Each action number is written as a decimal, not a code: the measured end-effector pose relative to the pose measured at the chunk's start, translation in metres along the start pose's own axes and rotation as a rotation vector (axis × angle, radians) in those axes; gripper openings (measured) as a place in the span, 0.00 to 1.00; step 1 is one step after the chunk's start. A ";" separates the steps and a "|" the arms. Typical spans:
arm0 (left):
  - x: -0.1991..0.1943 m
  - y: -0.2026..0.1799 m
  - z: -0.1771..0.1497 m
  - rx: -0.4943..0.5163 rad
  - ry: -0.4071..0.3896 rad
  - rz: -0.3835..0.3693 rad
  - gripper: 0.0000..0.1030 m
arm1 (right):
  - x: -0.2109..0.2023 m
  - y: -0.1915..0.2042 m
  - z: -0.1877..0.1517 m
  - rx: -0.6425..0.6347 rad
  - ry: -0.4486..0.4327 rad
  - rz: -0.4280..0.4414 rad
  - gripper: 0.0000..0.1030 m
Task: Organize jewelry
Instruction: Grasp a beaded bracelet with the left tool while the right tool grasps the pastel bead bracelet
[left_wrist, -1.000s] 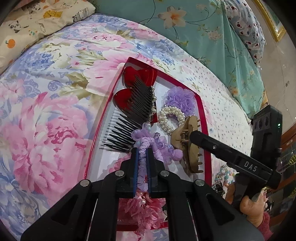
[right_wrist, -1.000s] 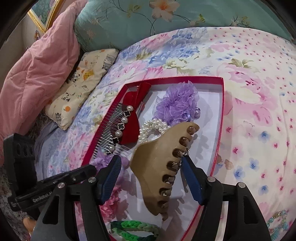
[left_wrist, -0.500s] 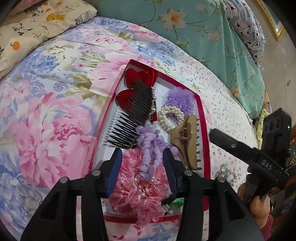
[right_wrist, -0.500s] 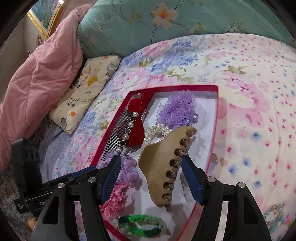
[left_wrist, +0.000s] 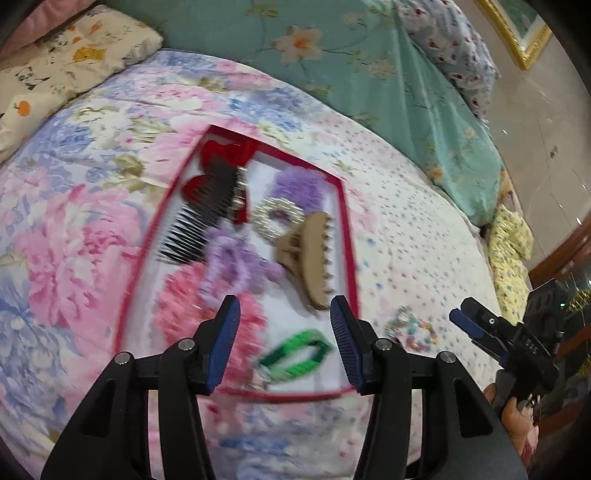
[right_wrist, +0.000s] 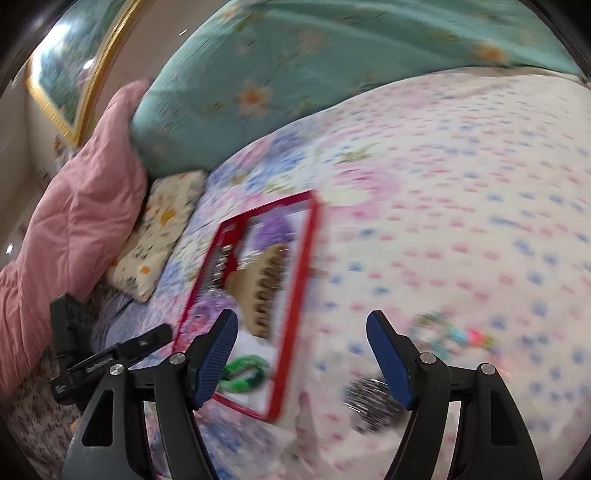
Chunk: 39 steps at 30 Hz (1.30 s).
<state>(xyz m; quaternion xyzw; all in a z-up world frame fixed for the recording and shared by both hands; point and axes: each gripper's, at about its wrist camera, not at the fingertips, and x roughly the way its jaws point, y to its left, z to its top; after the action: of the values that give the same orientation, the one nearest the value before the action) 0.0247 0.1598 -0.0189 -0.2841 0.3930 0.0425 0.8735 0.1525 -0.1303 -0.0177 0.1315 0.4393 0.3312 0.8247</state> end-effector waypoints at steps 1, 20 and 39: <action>0.000 -0.005 -0.003 0.011 0.004 -0.003 0.48 | -0.008 -0.009 -0.002 0.021 -0.011 -0.013 0.73; 0.031 -0.083 -0.029 0.162 0.113 -0.050 0.48 | -0.023 -0.070 -0.031 0.042 0.001 -0.234 0.70; 0.114 -0.149 -0.029 0.332 0.266 -0.058 0.57 | -0.030 -0.103 -0.020 0.088 0.003 -0.299 0.07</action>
<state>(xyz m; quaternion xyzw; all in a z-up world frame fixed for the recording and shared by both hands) 0.1279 0.0029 -0.0465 -0.1505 0.4979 -0.0859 0.8497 0.1685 -0.2279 -0.0627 0.1001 0.4694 0.1856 0.8574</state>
